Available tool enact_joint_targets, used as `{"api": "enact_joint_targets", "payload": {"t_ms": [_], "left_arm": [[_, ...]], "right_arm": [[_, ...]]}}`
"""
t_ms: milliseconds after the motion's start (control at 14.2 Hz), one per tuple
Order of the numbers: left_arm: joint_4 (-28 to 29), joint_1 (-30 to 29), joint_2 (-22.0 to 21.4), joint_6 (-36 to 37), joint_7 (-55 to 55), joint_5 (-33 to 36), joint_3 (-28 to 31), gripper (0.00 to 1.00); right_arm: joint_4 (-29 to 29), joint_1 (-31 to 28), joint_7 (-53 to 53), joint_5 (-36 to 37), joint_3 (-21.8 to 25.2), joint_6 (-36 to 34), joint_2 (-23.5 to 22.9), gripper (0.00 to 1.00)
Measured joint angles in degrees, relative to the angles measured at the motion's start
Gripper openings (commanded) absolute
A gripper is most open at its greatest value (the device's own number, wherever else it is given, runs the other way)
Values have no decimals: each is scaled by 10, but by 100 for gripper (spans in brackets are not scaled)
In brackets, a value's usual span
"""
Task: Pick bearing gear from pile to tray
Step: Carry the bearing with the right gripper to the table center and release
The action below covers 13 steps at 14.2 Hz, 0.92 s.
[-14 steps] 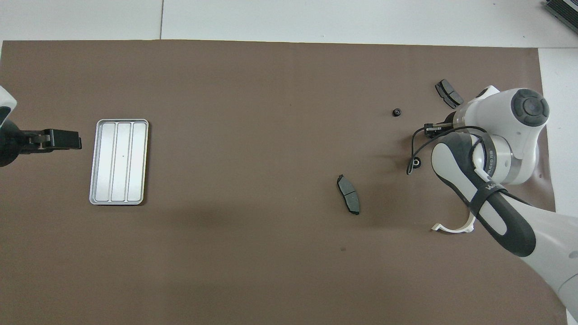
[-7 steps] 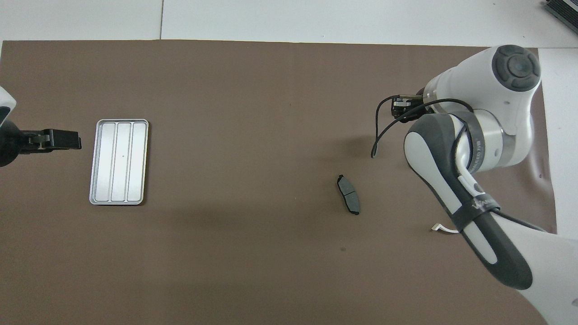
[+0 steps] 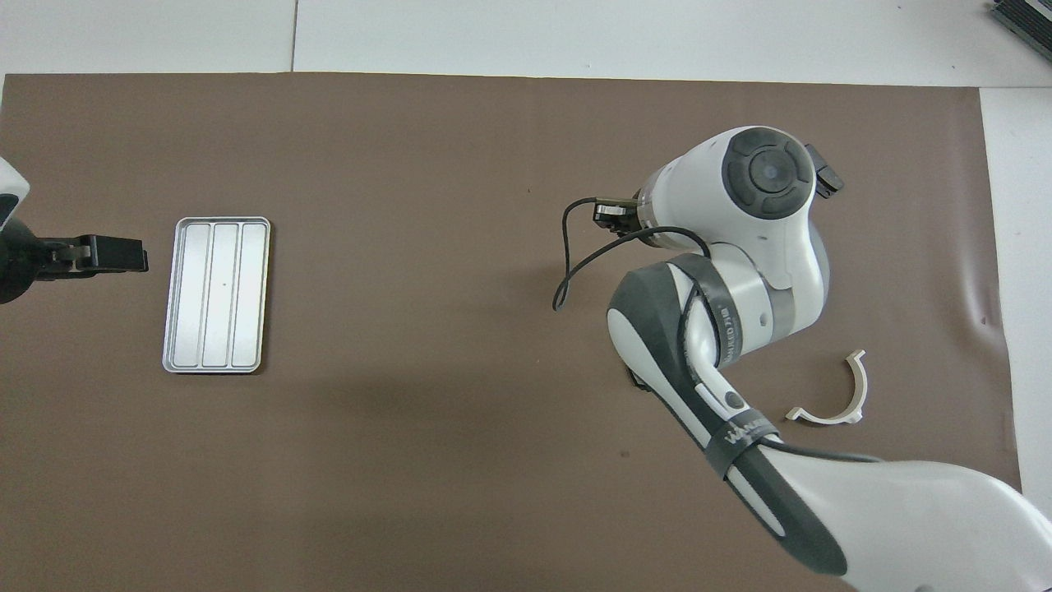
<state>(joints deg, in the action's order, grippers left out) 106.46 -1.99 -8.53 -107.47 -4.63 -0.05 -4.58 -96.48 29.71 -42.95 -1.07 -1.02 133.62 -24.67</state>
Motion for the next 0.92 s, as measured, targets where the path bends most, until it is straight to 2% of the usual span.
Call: {"api": "enact_joint_targets", "payload": {"t_ms": [212,353,423,564,635,705,776,917], "left_arm": [[0,0,0,0,0,0,0,100],[0,0,0,0,0,0,0,100],[0,0,0,0,0,0,0,100],[0,0,0,0,0,0,0,100],[0,0,0,0,0,0,0,100],[0,0,0,0,0,0,0,100],[0,0,0,0,0,0,0,100],[0,0,0,0,0,0,0,100]], "right_arm": [[0,41,-61,25,1,38,-43,0],[1,51,-69,28,1,41,-54,0],[1,58,-73,29,1,42,-58,4],[0,66,-86,31,1,47,-63,23],[-1,68,-89,32,1,47,-64,53],[-1,69,-89,32,1,47,-66,94],[-2,71,-89,32,1,47,-67,100],[-6,75,-93,33,1,44,-67,100]]}}
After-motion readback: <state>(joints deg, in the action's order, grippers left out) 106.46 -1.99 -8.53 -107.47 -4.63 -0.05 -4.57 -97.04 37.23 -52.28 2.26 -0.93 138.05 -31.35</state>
